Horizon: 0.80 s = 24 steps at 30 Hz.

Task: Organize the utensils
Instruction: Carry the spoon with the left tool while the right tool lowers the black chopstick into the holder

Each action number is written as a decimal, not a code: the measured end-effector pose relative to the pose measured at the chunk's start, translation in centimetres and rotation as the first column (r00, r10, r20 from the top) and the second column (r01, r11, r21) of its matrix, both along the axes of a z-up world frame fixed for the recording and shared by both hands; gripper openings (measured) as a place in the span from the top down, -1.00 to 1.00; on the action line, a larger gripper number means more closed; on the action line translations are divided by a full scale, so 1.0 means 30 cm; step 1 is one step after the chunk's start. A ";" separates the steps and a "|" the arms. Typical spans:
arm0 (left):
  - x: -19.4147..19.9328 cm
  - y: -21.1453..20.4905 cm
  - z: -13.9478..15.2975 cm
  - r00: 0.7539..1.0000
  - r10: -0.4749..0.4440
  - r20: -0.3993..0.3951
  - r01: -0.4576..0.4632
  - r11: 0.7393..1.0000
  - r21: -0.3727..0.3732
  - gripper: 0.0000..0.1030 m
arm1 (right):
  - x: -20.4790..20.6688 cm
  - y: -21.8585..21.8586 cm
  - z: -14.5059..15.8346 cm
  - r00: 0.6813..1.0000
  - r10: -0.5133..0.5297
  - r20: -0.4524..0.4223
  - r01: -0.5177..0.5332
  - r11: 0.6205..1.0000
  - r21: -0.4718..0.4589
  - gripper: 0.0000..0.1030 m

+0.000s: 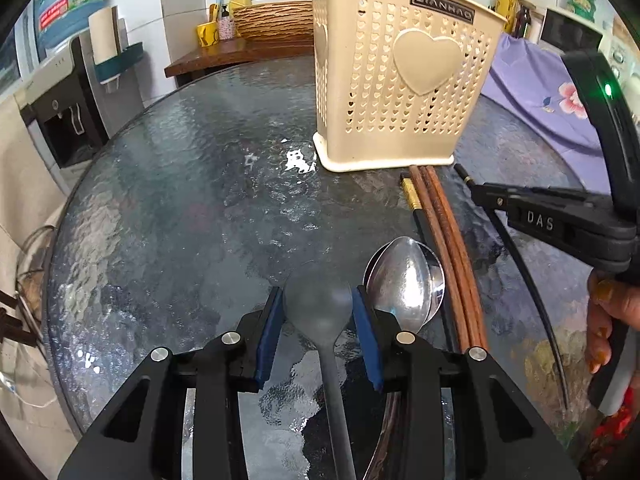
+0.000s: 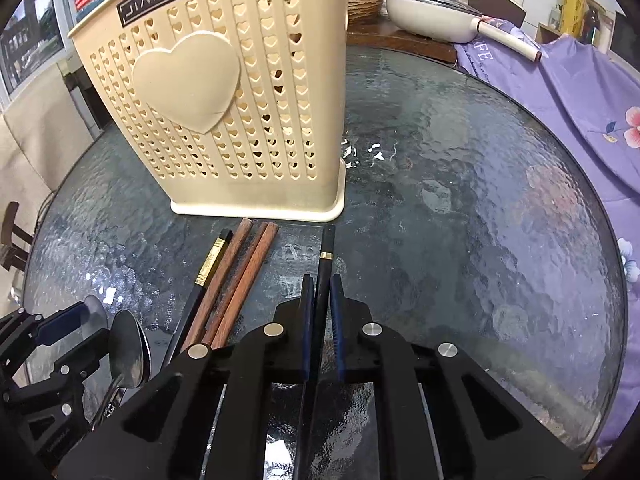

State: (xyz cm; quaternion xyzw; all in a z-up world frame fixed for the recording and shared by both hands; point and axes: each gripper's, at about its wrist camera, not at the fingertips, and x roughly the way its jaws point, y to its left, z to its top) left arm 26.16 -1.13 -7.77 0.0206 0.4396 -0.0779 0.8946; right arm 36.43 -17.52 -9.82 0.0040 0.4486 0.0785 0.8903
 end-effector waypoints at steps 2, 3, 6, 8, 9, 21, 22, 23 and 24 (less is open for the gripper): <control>-0.001 0.020 0.010 1.000 0.001 0.008 -0.001 1.000 -0.028 0.33 | -0.010 -0.009 -0.002 1.000 0.003 0.006 -0.003 1.000 0.018 0.83; -0.005 0.025 0.015 1.000 0.002 0.016 -0.002 1.000 -0.030 0.33 | -0.016 -0.010 -0.003 1.000 0.003 0.008 -0.003 1.000 0.025 0.83; -0.023 0.042 0.050 0.998 0.004 0.059 -0.002 0.999 -0.042 0.33 | -0.047 -0.024 0.006 0.999 0.002 0.035 -0.004 0.999 0.044 0.84; -0.035 0.046 0.080 0.996 -0.010 0.086 0.015 0.999 -0.051 0.33 | -0.072 -0.024 0.018 0.998 0.000 0.055 -0.003 0.998 0.056 0.84; -0.041 0.045 0.093 0.995 -0.015 0.099 0.020 0.998 -0.053 0.33 | -0.084 -0.024 0.028 0.998 0.001 0.068 -0.005 0.998 0.062 0.84; -0.127 0.044 0.273 0.964 -0.043 0.264 0.061 0.996 -0.060 0.33 | -0.289 -0.047 0.260 0.955 0.036 0.294 -0.063 0.994 0.084 0.84; -0.133 0.044 0.285 0.961 -0.043 0.273 0.062 0.996 -0.060 0.33 | -0.303 -0.052 0.278 0.951 0.037 0.306 -0.067 0.994 0.087 0.84; -0.142 0.042 0.299 0.957 -0.044 0.286 0.063 0.996 -0.059 0.33 | -0.315 -0.059 0.296 0.948 0.039 0.316 -0.071 0.993 0.090 0.84; -0.145 0.047 0.309 0.955 -0.045 0.294 0.065 0.996 -0.058 0.33 | -0.335 -0.063 0.313 0.944 0.043 0.328 -0.077 0.993 0.092 0.84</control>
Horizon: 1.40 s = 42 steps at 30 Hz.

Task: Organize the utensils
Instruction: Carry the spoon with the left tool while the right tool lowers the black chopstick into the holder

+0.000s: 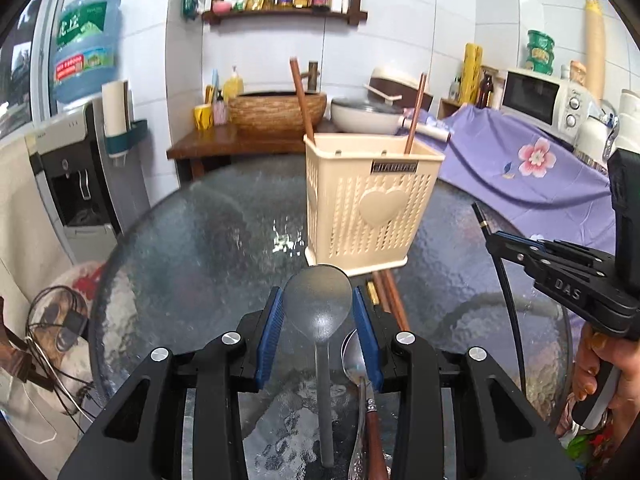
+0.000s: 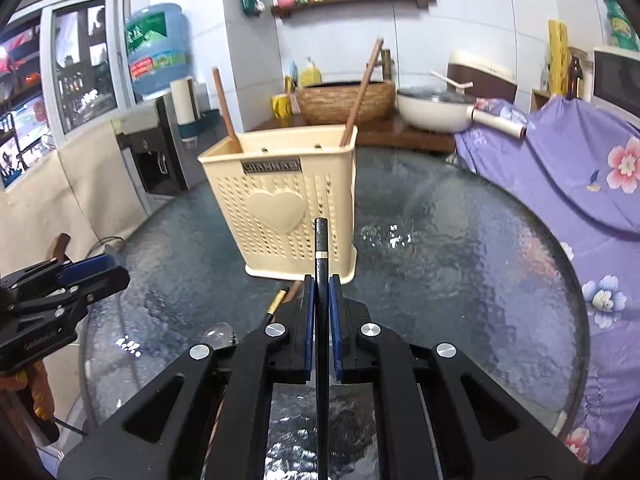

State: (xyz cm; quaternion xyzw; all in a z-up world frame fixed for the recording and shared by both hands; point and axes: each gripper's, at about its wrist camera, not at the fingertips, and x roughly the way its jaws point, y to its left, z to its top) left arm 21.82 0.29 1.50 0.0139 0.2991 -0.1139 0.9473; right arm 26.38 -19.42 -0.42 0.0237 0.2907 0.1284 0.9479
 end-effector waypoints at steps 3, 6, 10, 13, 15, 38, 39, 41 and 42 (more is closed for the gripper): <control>-0.018 0.002 0.027 1.000 -0.001 0.022 0.001 1.000 -0.002 0.33 | -0.041 -0.011 0.039 1.000 0.006 0.027 -0.006 1.000 0.015 0.84; -0.029 0.004 0.043 0.999 -0.003 0.034 0.003 1.000 -0.015 0.33 | -0.074 -0.025 0.076 0.998 0.012 0.059 -0.013 1.000 0.022 0.84; -0.034 0.001 0.056 0.999 -0.010 0.040 0.010 1.000 -0.021 0.33 | -0.105 -0.035 0.106 0.996 0.015 0.086 -0.018 0.999 0.030 0.84; -0.036 -0.002 0.066 0.999 -0.014 0.047 0.015 1.000 -0.024 0.33 | -0.128 -0.038 0.131 0.994 0.018 0.106 -0.022 0.999 0.031 0.84; -0.040 -0.001 0.069 0.999 -0.018 0.047 0.020 0.999 -0.030 0.33 | -0.134 -0.043 0.140 0.993 0.020 0.113 -0.023 0.999 0.033 0.84; 0.006 -0.016 0.152 0.996 -0.074 0.048 0.077 0.995 -0.059 0.33 | -0.149 -0.046 0.234 0.987 0.057 0.152 -0.066 0.997 0.051 0.85; 0.009 -0.018 0.156 0.996 -0.079 0.047 0.082 0.995 -0.062 0.33 | -0.149 -0.044 0.238 0.986 0.060 0.154 -0.068 0.997 0.048 0.85; 0.015 -0.016 0.166 0.995 -0.085 0.048 0.089 0.994 -0.068 0.33 | -0.145 -0.044 0.247 0.986 0.065 0.155 -0.073 0.996 0.046 0.85; 0.019 -0.017 0.173 0.995 -0.088 0.049 0.091 0.993 -0.068 0.33 | -0.141 -0.046 0.252 0.986 0.069 0.154 -0.078 0.996 0.048 0.85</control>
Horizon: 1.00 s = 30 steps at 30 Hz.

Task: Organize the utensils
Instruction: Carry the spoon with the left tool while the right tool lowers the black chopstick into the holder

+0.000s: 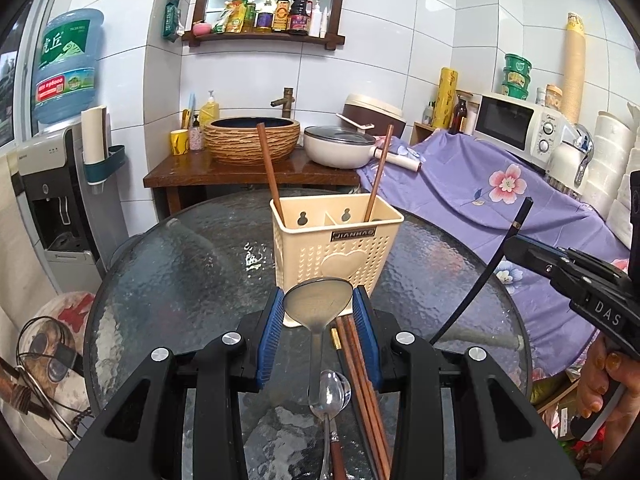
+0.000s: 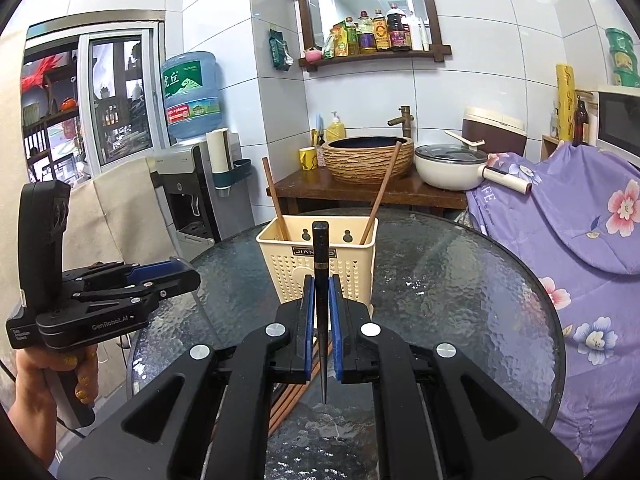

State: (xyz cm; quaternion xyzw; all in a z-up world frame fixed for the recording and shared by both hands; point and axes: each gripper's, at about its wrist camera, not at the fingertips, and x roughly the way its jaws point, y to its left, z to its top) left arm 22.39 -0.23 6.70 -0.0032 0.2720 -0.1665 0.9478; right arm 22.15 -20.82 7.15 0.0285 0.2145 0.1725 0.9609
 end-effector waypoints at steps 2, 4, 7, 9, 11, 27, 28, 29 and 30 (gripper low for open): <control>0.008 -0.006 0.016 1.000 -0.009 0.004 0.009 1.000 0.002 0.33 | 0.004 0.001 0.009 1.000 0.009 -0.002 -0.009 1.000 0.002 0.85; 0.015 -0.012 0.035 1.000 -0.017 0.011 0.017 1.000 0.008 0.33 | 0.013 0.000 0.026 1.000 0.017 -0.004 -0.017 1.000 0.005 0.85; 0.031 -0.025 0.073 0.999 -0.033 0.026 0.032 0.999 0.021 0.33 | 0.030 0.000 0.055 1.000 0.027 -0.008 -0.027 1.000 0.004 0.85; 0.042 -0.031 0.097 0.999 -0.044 0.031 0.043 0.999 0.021 0.33 | 0.046 0.000 0.083 0.999 0.042 -0.016 -0.041 0.999 0.010 0.85; 0.056 -0.034 0.127 0.998 -0.049 0.039 0.049 0.999 0.017 0.33 | 0.061 0.004 0.110 0.998 0.051 -0.020 -0.051 0.999 0.010 0.85; 0.321 -0.067 0.465 0.991 0.047 0.127 -0.031 0.992 -0.122 0.33 | 0.288 0.022 0.554 0.988 -0.031 0.149 0.020 0.997 0.073 0.85; 0.344 -0.073 0.450 0.990 0.066 0.124 -0.051 0.991 -0.123 0.33 | 0.301 0.032 0.555 0.987 -0.043 0.156 0.033 0.997 0.066 0.85; 0.355 -0.075 0.436 0.990 0.077 0.122 -0.062 0.991 -0.119 0.33 | 0.316 0.039 0.547 0.986 -0.053 0.157 0.043 0.997 0.064 0.85; 0.368 -0.079 0.418 0.989 0.085 0.121 -0.072 0.992 -0.108 0.33 | 0.337 0.048 0.527 0.986 -0.065 0.152 0.056 0.997 0.060 0.85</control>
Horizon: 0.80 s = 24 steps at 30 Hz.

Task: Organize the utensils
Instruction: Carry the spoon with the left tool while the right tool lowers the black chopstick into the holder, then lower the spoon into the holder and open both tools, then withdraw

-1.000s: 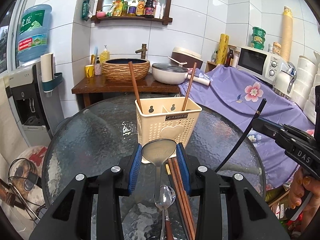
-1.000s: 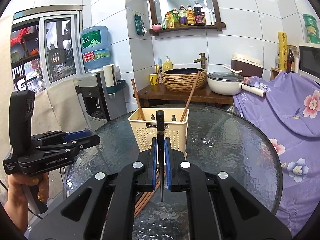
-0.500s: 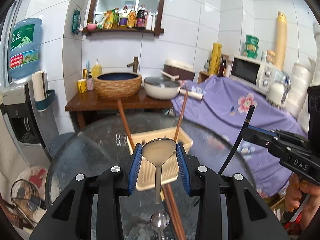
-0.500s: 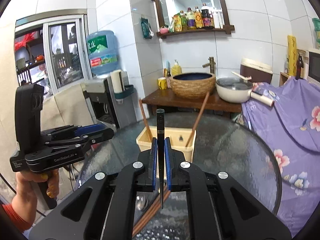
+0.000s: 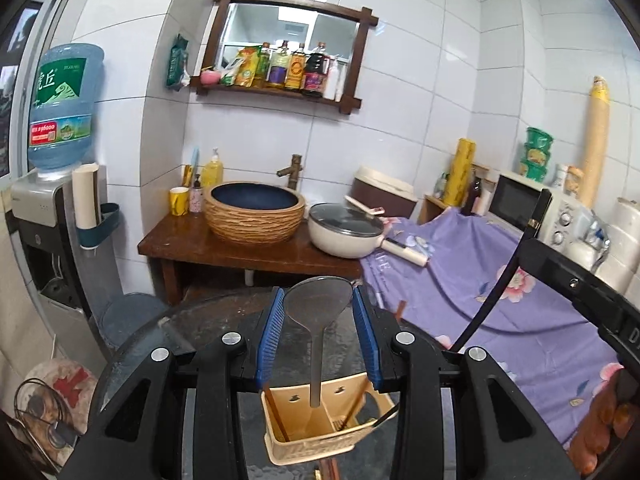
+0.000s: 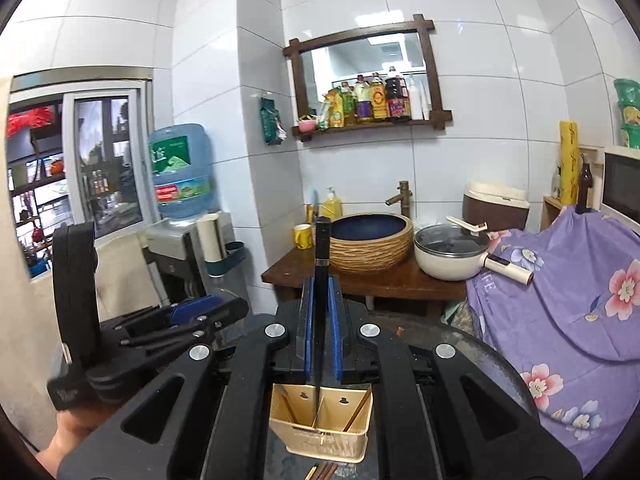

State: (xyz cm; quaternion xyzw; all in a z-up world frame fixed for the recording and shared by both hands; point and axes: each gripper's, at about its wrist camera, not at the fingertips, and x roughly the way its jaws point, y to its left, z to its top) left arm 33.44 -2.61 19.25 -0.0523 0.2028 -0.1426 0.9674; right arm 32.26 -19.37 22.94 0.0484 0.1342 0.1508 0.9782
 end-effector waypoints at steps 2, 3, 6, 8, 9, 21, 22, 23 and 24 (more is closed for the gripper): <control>0.028 -0.006 -0.051 1.000 0.019 -0.012 -0.019 1.000 0.020 0.33 | 0.028 0.019 -0.038 1.000 -0.030 0.006 0.030 0.999 -0.027 0.84; 0.039 -0.003 -0.077 0.999 0.021 -0.026 -0.020 1.000 0.020 0.33 | 0.045 0.025 -0.067 0.999 -0.036 0.003 0.036 0.999 -0.033 0.84; 0.071 0.004 -0.164 0.997 0.025 -0.076 -0.024 1.000 0.010 0.33 | 0.085 0.023 -0.143 0.999 -0.050 -0.010 0.050 0.998 -0.033 0.84; 0.081 0.010 -0.207 0.995 0.024 -0.096 -0.023 1.000 0.008 0.33 | 0.112 0.014 -0.198 0.998 -0.061 -0.022 0.061 0.998 -0.025 0.84; 0.084 0.010 -0.225 0.994 0.021 -0.105 -0.020 1.000 0.009 0.33 | 0.126 0.011 -0.220 0.997 -0.064 -0.036 0.064 0.998 -0.024 0.85; 0.093 -0.036 -0.392 0.985 -0.002 -0.173 0.015 0.997 0.073 0.33 | 0.217 -0.005 -0.424 0.981 -0.076 -0.176 0.071 0.997 -0.031 0.84; 0.094 -0.039 -0.401 0.984 -0.003 -0.178 0.017 0.997 0.077 0.33 | 0.215 -0.004 -0.427 0.982 -0.081 -0.171 0.075 0.996 -0.039 0.84; 0.097 -0.041 -0.415 0.982 -0.005 -0.187 0.020 0.996 0.082 0.33 | 0.215 -0.005 -0.429 0.982 -0.083 -0.168 0.077 0.996 -0.045 0.84; 0.100 -0.043 -0.425 0.981 -0.006 -0.194 0.023 0.996 0.084 0.33 | 0.214 -0.009 -0.431 0.982 -0.081 -0.169 0.075 0.996 -0.042 0.84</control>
